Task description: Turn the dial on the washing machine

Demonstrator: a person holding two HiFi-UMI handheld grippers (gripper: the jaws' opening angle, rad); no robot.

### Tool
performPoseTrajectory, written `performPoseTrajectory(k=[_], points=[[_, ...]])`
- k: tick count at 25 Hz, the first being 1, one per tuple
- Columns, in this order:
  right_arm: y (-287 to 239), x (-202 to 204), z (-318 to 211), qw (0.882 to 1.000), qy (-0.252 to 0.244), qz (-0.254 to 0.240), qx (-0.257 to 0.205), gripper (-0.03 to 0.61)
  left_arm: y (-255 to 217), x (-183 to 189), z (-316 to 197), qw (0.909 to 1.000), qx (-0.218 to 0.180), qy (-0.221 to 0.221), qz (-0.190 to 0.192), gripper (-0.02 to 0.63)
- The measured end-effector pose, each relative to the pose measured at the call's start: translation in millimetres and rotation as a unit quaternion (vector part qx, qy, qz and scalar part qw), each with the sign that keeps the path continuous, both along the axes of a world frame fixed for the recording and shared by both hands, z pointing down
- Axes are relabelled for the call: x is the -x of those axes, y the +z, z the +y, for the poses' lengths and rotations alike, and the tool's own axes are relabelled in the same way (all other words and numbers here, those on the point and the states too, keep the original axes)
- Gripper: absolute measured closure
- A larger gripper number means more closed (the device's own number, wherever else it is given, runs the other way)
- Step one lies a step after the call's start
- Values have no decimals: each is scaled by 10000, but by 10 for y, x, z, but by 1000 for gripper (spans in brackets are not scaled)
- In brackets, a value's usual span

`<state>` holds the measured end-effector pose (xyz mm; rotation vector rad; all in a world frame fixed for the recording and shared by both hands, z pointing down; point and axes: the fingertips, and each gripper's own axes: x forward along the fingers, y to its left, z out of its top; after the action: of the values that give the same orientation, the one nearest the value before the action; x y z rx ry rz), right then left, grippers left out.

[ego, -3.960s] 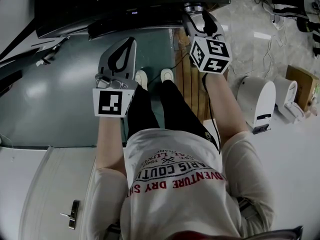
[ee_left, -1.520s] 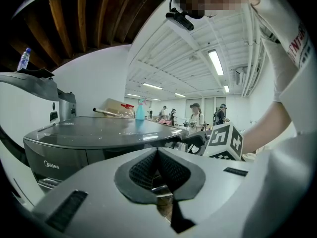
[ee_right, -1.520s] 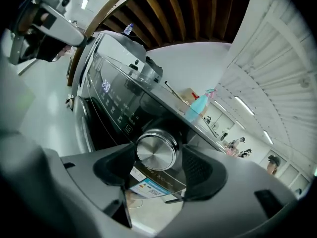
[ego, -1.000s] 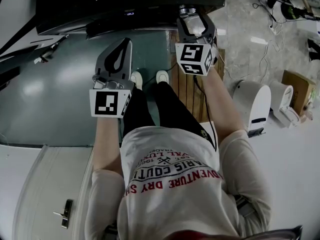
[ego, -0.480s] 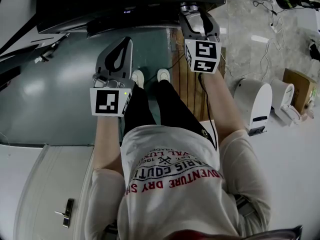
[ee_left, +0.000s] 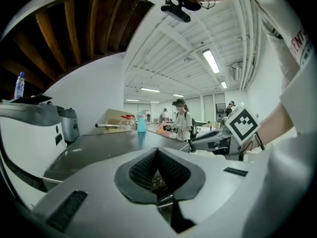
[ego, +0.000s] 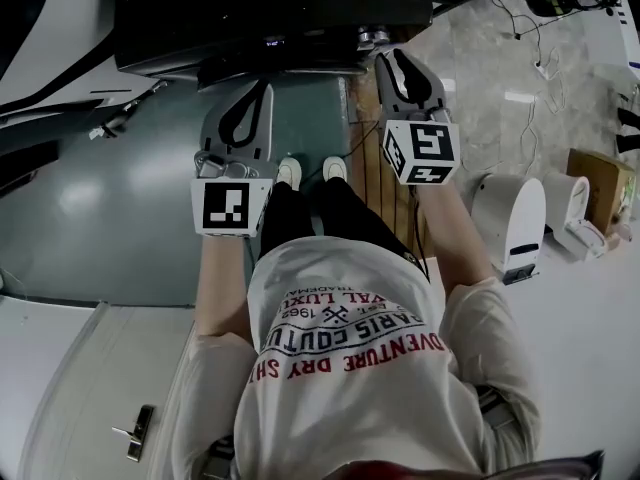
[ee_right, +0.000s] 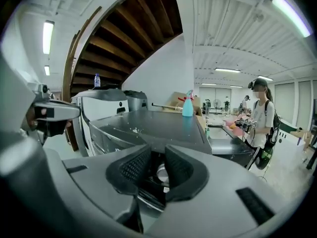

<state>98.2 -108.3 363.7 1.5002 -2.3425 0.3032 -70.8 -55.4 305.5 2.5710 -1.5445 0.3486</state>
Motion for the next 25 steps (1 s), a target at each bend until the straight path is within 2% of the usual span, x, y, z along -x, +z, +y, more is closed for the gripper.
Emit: performPoseTrajectory(k=[3,9,14,25], points=[[-348,31,91,9996,-69,-209,-166,519,-312,14,-2,9997,-217,96,54,598],[-947,181,256,9969,-353,-331,-624,545,-831,128,83,9981,-600,156,-53,598],[-1452,215,363,9923,-329,-481,-1094,551,-1119,228,196,9979,-642,43,-96,598],[-1853,222,648,9864,-459,-652,-1439,551,-1415,274,445,9963,-838,155,-113,598]])
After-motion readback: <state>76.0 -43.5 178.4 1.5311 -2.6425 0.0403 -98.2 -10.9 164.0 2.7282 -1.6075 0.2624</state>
